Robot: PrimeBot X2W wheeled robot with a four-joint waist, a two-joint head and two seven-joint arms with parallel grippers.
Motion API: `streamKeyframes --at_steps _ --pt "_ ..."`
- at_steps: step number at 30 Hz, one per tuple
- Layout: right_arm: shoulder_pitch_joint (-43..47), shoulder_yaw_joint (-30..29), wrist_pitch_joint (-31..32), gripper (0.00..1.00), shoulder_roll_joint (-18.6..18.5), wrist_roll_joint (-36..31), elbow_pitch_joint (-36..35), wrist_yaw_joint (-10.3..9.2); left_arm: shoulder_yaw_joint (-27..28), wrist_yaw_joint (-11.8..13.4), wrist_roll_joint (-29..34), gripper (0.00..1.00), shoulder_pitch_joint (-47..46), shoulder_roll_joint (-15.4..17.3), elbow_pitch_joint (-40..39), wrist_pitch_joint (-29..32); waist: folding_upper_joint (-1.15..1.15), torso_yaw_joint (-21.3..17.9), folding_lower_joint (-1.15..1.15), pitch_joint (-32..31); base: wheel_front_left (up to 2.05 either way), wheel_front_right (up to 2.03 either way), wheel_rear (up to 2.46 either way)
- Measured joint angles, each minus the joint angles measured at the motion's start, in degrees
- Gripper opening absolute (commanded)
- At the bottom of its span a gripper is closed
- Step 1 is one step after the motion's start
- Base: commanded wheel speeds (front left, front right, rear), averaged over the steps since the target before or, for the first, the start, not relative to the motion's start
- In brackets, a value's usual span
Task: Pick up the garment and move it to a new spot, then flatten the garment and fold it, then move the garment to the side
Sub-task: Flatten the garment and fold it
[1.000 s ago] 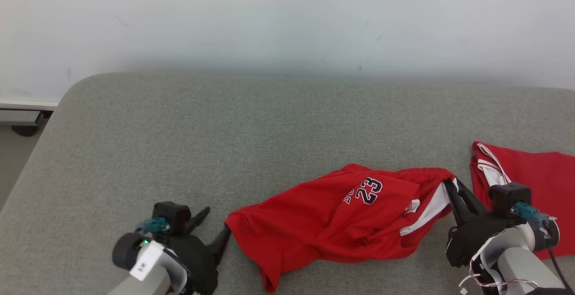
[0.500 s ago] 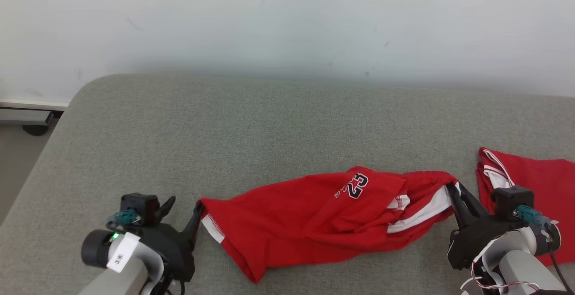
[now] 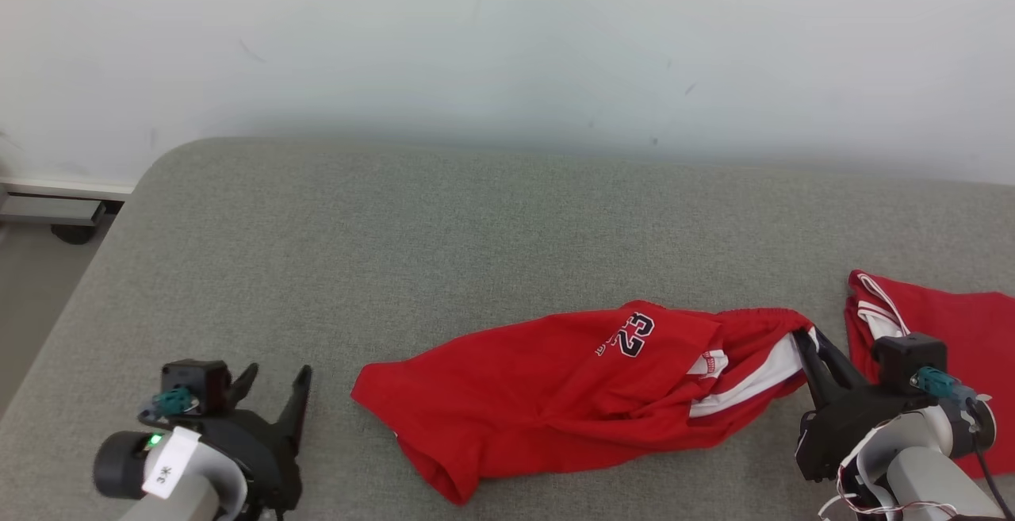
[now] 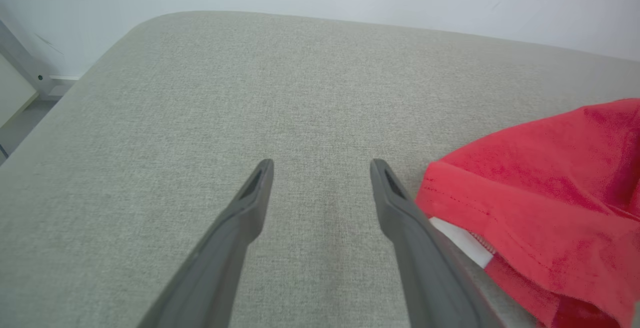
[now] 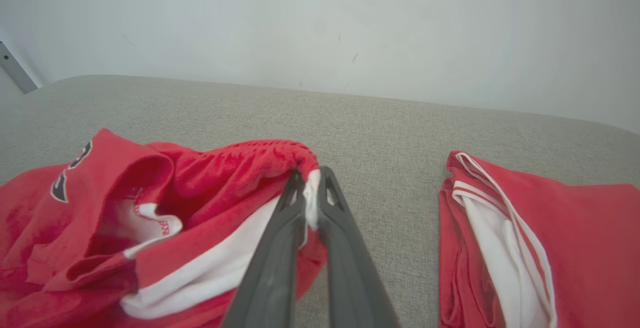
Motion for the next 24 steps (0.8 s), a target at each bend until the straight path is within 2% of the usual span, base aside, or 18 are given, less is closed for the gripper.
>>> streamKeyframes --at_steps 5,11,14,19,24 --pt "0.38 0.01 -0.09 0.0 -0.14 0.15 0.44 0.03 -0.05 -1.26 0.19 1.0 0.6 -1.23 -4.16 -0.01 0.0 0.38 0.0 -0.49 0.0 0.0 0.0" --pt "0.46 0.54 -0.34 0.0 0.21 0.15 0.6 0.08 -3.2 -4.6 2.36 1.0 0.88 -5.86 -11.51 -0.09 0.0 0.47 0.01 -0.91 0.0 0.0 0.0" --pt "0.33 1.43 -0.32 0.0 0.67 0.13 0.62 0.33 -4.53 -5.36 2.77 1.0 0.87 -7.88 -13.95 -0.1 0.0 0.18 0.01 -0.93 0.0 0.0 0.0" --pt "-0.52 2.52 -0.22 0.0 1.48 0.03 0.64 0.51 -6.38 -5.99 3.78 1.0 0.55 -9.26 -14.69 -0.13 0.0 -1.18 0.01 -0.73 0.0 0.0 0.0" --pt "-1.62 2.91 0.05 0.0 1.52 -0.11 0.53 0.57 -8.29 -6.54 3.11 1.0 -0.7 -11.2 -12.66 2.64 0.0 -3.01 0.01 0.16 0.0 0.0 0.0"
